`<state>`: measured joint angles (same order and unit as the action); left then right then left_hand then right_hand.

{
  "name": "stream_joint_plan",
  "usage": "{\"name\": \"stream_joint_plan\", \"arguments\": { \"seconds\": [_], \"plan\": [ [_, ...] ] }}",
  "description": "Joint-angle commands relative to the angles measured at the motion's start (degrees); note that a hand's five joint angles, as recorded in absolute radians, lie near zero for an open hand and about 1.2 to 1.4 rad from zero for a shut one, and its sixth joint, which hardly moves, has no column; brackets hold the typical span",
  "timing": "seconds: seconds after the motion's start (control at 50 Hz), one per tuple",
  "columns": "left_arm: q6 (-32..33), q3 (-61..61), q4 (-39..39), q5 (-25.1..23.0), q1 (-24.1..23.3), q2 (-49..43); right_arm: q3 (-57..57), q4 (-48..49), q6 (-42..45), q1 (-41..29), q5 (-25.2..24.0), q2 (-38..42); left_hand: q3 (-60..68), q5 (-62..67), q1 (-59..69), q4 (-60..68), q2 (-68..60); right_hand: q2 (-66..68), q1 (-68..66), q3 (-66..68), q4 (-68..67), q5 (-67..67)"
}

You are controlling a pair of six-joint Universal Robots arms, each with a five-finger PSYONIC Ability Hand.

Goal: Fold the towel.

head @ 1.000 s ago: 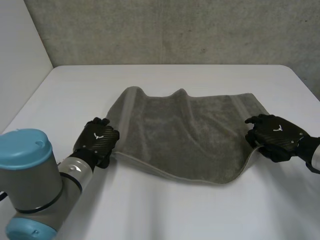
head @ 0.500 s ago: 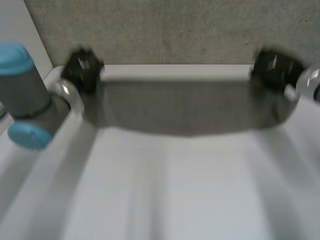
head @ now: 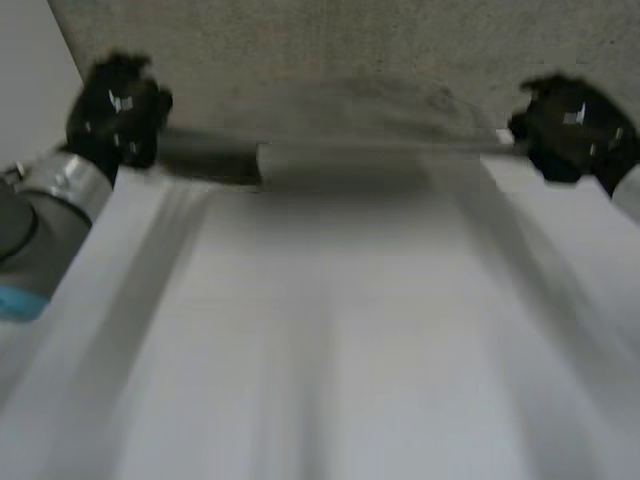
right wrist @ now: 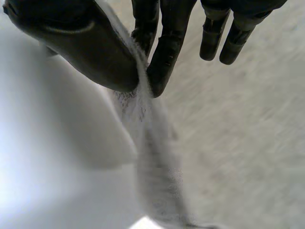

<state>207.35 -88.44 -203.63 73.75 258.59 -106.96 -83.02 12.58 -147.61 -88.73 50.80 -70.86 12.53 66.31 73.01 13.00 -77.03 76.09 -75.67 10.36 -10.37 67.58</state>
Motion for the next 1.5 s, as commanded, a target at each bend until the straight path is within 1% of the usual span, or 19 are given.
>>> {"name": "stream_joint_plan", "arguments": {
  "seconds": [0.02, 0.1, 0.2, 0.26, 0.4, 0.5, 0.6, 0.7, 0.74, 0.76, 0.78, 0.8, 0.84, 0.86, 0.9, 1.0, 1.16, 1.28, 1.5],
  "plan": [
    [2.2, -11.7, -2.4, -2.4, 2.2, -2.3, -12.8, -0.4, 8.5, 4.4, -4.6, 0.3, -2.5, 3.7, 7.0, -3.0, -3.0, 3.9, -4.3, -0.4, 0.4, 2.4],
    [4.4, -15.4, -2.5, -3.3, 2.7, -2.3, -17.6, -1.5, 12.5, 6.9, -6.9, -0.5, -2.5, 3.7, 7.0, -3.0, -3.0, 3.9, -4.3, -0.4, 0.4, 2.4],
    [6.5, -18.6, -0.5, -4.2, 2.5, 1.2, -21.2, -12.9, 17.1, 12.2, -11.6, -8.8, -2.5, 3.7, 7.0, -3.0, -3.0, 3.9, -4.3, -0.4, 0.4, 2.4],
    [6.3, -20.2, 3.9, -4.8, 2.3, 6.5, -21.5, -16.2, 17.8, 14.0, -13.6, -11.1, -2.5, 3.7, 7.0, -3.0, -3.0, 3.9, -4.3, -0.4, 0.4, 2.4],
    [5.1, -21.6, 19.0, -10.6, 2.7, 19.9, -21.4, -29.9, 19.6, 22.0, -25.0, -21.8, -2.5, 3.7, 7.0, -3.0, -3.0, 3.9, -4.3, -0.4, 0.4, 2.4],
    [4.3, -21.1, 25.9, -13.3, 3.9, 25.1, -20.3, -34.6, 21.1, 26.2, -27.9, -26.4, -2.5, 3.7, 7.0, -3.0, -3.0, 3.9, -4.3, -0.4, 0.4, 2.4],
    [4.6, -20.3, 27.5, -14.8, 6.1, 26.0, -18.5, -35.0, 23.3, 26.5, -28.3, -26.7, -2.5, 3.7, 7.0, -3.0, -3.0, 3.9, -4.3, -0.4, 0.4, 2.4],
    [4.6, -18.4, 27.1, -14.9, 6.8, 22.3, -17.3, -33.0, 26.8, 24.2, -27.2, -20.8, -2.5, 3.7, 7.0, -3.0, -3.0, 3.9, -4.3, -0.4, 0.4, 2.4],
    [4.8, -17.3, 26.5, -14.8, 6.8, 18.7, -12.8, -31.7, 29.9, 17.2, -21.3, -11.8, -2.5, 3.7, 7.0, -3.0, -3.0, 3.9, -4.3, -0.4, 0.4, 2.4],
    [5.1, -15.5, 26.1, -14.4, 6.3, 14.8, -12.8, -31.7, 29.9, 17.2, -21.3, -11.8, -2.5, 3.7, 7.0, -3.0, -3.0, 3.9, -4.3, -0.4, 0.4, 2.4],
    [5.3, -12.7, 25.9, -13.9, 5.6, 10.8, -10.3, -31.7, 31.6, 13.0, -16.3, -7.4, -2.5, 3.7, 7.0, -3.0, -3.0, 3.9, -4.3, -0.4, 0.4, 2.4],
    [5.4, -12.7, 25.9, -13.9, 5.6, 10.7, -10.2, -31.7, 31.6, 13.0, -16.3, -7.4, -2.5, 3.7, 7.0, -3.0, -3.0, 3.9, -4.3, -0.4, 0.4, 2.4],
    [5.9, -7.4, 26.1, -13.2, 4.2, 2.9, -5.2, -31.7, 34.9, 6.8, -7.4, -0.2, -2.5, 3.7, 7.0, -3.0, -3.0, 3.9, -4.3, -0.4, 0.4, 2.4],
    [5.9, -7.4, 26.1, -13.2, 4.2, 2.8, -5.1, -31.7, 34.9, 6.8, -7.4, -0.2, -2.5, 3.7, 7.0, -3.0, -3.0, 3.9, -4.3, -0.4, 0.4, 2.4],
    [6.0, -4.2, 26.1, -12.7, 3.3, -1.1, 0.5, -31.8, 36.1, 3.8, -0.7, 7.1, -2.5, 3.7, 7.0, -3.0, -3.0, 3.9, -4.3, -0.4, 0.4, 2.4],
    [6.1, 8.6, 26.4, -8.8, -0.6, -14.4, 7.8, -31.0, 34.2, 1.7, 1.1, 13.8, -2.5, 3.7, 7.0, -3.0, -3.0, 3.9, -4.3, -0.4, 0.4, 2.4],
    [6.0, 18.9, 24.7, -7.0, -1.2, -23.8, 14.0, -22.1, 24.2, -0.2, 3.8, 18.7, -2.5, 3.7, 7.0, -3.0, -3.0, 3.9, -4.3, -0.4, 0.4, 2.4],
    [5.9, 21.2, 21.7, -7.0, -1.4, -26.6, 18.7, -16.4, 21.9, -1.8, 8.0, 23.1, -2.5, 3.7, 7.0, -3.0, -3.0, 3.9, -4.3, -0.4, 0.4, 2.4],
    [5.9, 21.5, 15.7, -5.6, -1.6, -28.7, 24.0, -15.0, 21.8, -3.3, 8.2, 30.1, -2.5, 3.7, 7.0, -3.0, -3.0, 3.9, -4.3, -0.4, 0.4, 2.4]
  ]
}}
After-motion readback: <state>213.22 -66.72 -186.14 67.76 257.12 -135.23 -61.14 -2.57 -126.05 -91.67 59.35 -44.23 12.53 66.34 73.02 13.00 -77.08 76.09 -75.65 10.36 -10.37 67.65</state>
